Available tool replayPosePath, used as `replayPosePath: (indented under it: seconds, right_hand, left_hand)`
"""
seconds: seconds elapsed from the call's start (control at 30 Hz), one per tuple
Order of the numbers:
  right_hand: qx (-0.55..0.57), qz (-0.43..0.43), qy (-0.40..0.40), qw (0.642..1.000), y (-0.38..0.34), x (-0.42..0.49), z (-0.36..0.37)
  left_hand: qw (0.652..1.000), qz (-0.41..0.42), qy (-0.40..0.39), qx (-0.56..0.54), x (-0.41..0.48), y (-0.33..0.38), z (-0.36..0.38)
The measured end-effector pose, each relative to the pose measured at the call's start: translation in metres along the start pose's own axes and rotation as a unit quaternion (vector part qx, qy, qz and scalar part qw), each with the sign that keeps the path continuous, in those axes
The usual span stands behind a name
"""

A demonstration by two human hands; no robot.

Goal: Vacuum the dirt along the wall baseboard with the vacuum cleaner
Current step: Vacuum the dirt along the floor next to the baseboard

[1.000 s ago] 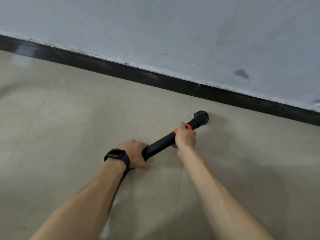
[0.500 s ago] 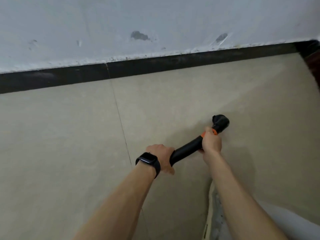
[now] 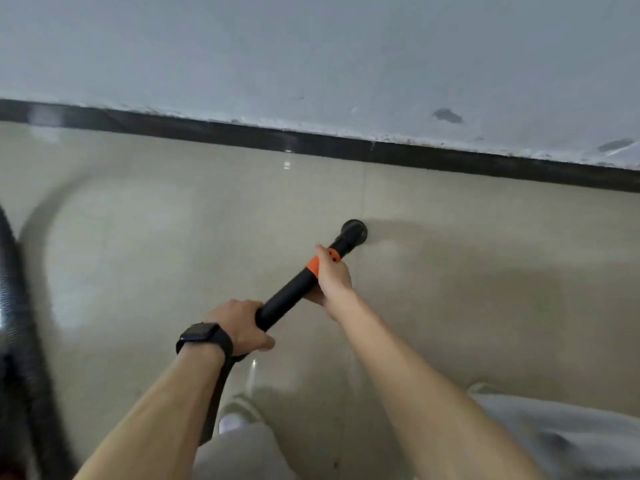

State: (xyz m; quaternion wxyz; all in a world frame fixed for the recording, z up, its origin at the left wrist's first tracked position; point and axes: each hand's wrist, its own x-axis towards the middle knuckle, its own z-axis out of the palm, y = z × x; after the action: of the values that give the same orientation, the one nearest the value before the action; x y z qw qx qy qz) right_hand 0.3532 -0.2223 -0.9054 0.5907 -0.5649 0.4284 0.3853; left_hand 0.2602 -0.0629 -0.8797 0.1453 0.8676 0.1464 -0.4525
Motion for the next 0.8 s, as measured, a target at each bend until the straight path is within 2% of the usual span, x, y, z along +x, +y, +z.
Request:
replayPosePath:
  seconds: [0.13,0.2,0.3,0.43,0.67,0.8]
  right_hand:
    - [-0.108,0.053,-0.134,0.984,-0.025,-0.107,0.03]
    - [-0.152,0.03,-0.142,0.978,-0.034,-0.165,0.037]
    - [-0.174,-0.03,-0.102,0.979,-0.055,-0.251,0.038]
    - [-0.109,-0.041,-0.105,0.988,-0.1,-0.391,0.029]
    - [-0.142,-0.104,-0.204,0.963,-0.182,-0.595,0.022]
    - [-0.197,-0.172,-0.265,0.928,-0.212,-0.685,0.02]
  left_hand:
    - [0.984,-0.065,0.006,-0.166,-0.095,0.005,-0.034]
    - [0.974,-0.074,0.021,-0.215,-0.143,0.018,-0.054]
    - [0.963,-0.084,0.053,-0.249,-0.212,0.037,-0.088]
    - [0.936,-0.087,0.099,-0.326,-0.325,0.07,-0.144]
    - [0.886,-0.065,0.214,-0.407,-0.497,0.119,-0.242]
    - [0.844,-0.043,0.293,-0.447,-0.579,0.134,-0.285]
